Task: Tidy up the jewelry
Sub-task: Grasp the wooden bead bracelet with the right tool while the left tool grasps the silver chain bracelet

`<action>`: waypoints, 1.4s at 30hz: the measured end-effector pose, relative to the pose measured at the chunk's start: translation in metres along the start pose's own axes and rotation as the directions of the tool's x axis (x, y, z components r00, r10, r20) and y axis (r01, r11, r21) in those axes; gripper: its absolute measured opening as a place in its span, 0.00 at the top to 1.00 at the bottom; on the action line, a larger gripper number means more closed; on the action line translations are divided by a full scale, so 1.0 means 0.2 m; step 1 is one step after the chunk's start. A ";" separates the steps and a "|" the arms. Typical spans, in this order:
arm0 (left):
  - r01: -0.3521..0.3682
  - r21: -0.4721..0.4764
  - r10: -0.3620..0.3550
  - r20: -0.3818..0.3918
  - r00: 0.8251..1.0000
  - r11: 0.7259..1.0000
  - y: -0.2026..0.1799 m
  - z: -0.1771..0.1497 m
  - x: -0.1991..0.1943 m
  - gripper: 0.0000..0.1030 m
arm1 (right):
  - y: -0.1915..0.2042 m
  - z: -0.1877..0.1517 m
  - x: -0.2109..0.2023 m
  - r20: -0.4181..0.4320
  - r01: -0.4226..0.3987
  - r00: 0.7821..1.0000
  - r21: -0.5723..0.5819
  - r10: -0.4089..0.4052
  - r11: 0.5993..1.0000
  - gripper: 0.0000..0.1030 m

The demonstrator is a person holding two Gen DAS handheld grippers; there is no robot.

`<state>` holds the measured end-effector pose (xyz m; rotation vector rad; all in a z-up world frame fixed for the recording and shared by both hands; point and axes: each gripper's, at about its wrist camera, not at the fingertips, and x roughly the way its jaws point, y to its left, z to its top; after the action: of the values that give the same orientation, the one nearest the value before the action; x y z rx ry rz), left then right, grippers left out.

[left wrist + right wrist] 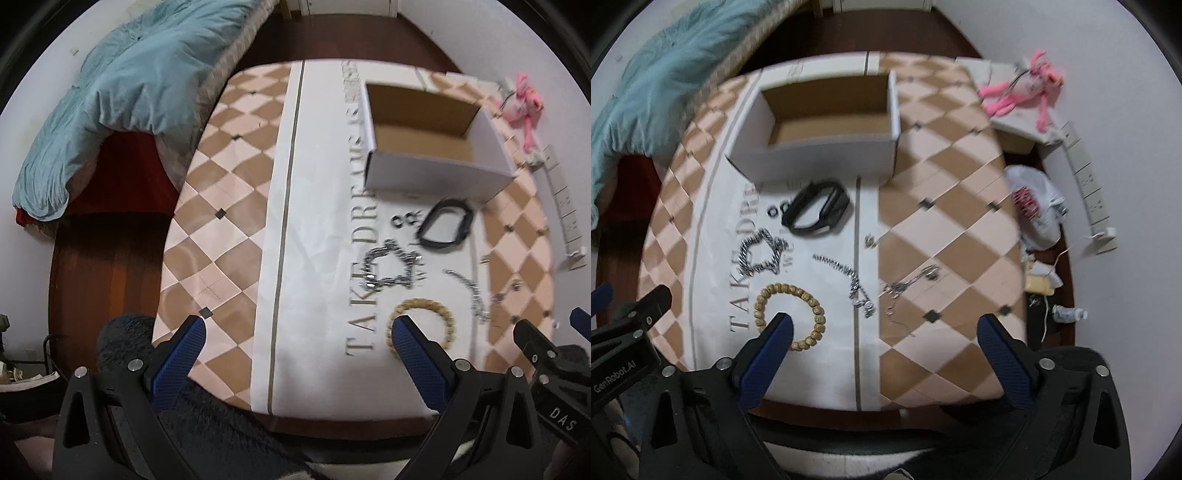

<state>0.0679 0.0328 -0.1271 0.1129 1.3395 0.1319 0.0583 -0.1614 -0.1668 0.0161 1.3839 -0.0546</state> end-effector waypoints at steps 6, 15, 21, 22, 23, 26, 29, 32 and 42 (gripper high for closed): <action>-0.008 0.012 0.009 -0.075 0.997 1.000 0.03 0.00 0.19 0.00 | 0.12 -0.01 0.24 -0.063 -0.040 0.997 -0.026 0.038 0.999 0.24; -0.028 0.012 0.030 -0.144 0.989 1.000 0.08 -0.04 0.36 0.00 | 0.26 -0.07 0.42 -0.096 -0.092 0.992 -0.073 0.085 0.993 0.45; -0.022 0.019 0.025 -0.156 0.987 1.000 0.09 -0.06 0.40 0.00 | 0.36 -0.12 0.45 -0.016 -0.042 0.999 -0.174 0.040 0.984 0.86; -0.021 0.021 0.024 -0.151 0.988 1.000 0.09 -0.06 0.40 0.00 | 0.36 -0.12 0.46 -0.020 -0.047 0.999 -0.167 0.044 0.985 0.91; -0.020 0.023 0.023 -0.145 0.989 1.000 0.09 -0.06 0.40 0.00 | 0.34 -0.12 0.45 -0.028 -0.064 0.998 -0.149 0.061 0.987 0.91; -0.011 0.043 0.016 -0.116 0.993 0.999 0.05 -0.04 0.37 0.00 | 0.26 -0.12 0.42 -0.022 -0.096 0.995 -0.074 0.095 0.993 0.91; -0.005 0.061 0.011 -0.097 0.995 0.998 0.01 -0.02 0.35 0.00 | 0.15 -0.10 0.36 0.013 -0.105 0.994 -0.011 0.105 0.994 0.91; 0.024 0.061 -0.018 -0.102 0.995 0.998 -0.02 0.03 0.35 0.01 | 0.03 -0.04 0.30 0.038 -0.093 0.995 0.045 0.091 0.995 0.91; 0.191 -0.055 -0.197 -0.161 0.967 0.980 -0.10 0.21 0.50 0.23 | -0.19 0.09 0.26 0.048 -0.072 0.997 0.141 0.065 0.987 0.91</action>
<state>0.1316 0.0299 -0.2178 -0.0643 1.5052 0.0017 0.0831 -0.2006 -0.2141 0.1806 1.3328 -0.0956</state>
